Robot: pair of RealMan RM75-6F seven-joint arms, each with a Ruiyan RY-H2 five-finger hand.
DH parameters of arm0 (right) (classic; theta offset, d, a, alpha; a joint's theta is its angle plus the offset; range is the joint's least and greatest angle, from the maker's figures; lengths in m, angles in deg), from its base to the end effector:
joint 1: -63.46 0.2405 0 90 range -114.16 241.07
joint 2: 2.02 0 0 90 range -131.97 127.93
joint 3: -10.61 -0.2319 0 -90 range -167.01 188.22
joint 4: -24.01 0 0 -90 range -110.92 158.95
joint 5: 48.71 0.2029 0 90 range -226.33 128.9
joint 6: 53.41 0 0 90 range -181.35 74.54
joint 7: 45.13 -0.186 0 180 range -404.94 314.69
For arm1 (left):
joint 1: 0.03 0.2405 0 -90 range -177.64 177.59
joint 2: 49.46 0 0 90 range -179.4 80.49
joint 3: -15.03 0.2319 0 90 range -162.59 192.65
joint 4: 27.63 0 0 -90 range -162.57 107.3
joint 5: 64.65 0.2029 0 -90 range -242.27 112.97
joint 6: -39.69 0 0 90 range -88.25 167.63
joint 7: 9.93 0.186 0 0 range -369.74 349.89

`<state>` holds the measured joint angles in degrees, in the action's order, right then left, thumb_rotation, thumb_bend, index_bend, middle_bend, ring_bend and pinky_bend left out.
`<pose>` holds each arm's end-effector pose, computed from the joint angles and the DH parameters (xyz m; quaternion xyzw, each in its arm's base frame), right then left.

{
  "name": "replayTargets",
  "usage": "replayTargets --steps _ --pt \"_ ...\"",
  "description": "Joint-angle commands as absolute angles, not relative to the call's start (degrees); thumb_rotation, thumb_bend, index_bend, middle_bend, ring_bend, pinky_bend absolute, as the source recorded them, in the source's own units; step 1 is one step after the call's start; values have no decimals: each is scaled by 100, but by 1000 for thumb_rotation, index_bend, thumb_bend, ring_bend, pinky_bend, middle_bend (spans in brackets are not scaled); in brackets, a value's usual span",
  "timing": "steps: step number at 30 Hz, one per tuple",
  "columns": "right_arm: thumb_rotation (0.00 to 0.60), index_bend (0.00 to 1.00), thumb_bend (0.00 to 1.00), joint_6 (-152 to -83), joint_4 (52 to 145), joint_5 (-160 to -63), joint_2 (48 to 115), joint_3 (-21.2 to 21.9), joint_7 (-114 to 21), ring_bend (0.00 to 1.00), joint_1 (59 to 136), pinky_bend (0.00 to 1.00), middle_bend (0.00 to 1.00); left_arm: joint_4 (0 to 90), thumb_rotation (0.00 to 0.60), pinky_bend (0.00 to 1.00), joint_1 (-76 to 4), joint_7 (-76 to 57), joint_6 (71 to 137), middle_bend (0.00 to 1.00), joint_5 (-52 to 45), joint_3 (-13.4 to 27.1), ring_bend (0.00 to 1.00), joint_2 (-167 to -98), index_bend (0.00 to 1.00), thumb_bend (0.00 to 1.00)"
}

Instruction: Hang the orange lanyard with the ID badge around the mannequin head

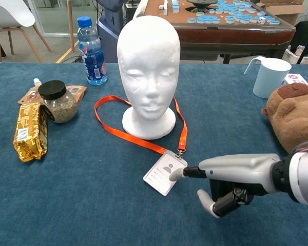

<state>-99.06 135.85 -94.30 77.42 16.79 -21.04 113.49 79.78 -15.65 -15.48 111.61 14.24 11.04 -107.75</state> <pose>-0.1202 -0.2328 -0.0698 0.8139 -0.5039 0.1890 0.2189 -0.2259 0.2616 0.1291 -0.5967 -0.4937 -0.4256 0.4681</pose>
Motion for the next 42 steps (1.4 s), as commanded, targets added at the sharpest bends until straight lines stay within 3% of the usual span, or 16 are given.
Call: replayTargets --steps 1,14,27,42 --pt "404 74 778 -10002 13471 -9404 7693 1653 -2200 1000 11284 1000 1000 7973 600 112 -1561 -1553 11161 0 1431 1109 0 -10779 0 223" --pt "403 74 772 -10004 12713 -8859 8136 1228 -2316 1000 11472 1000 1000 7988 600 112 -1538 -1591 11162 0 1453 1119 0 -10759 0 223" --pt "405 74 758 -9921 12535 -8376 8271 1233 -2128 1000 11682 1000 1000 7942 600 112 -1514 -1694 11150 0 1492 1139 0 -10766 0 223" --pt "406 74 757 -9768 12595 -8711 8535 966 -2405 1000 11804 1000 1000 7921 600 112 -1522 -1746 11099 0 1423 1118 0 -10763 0 223"
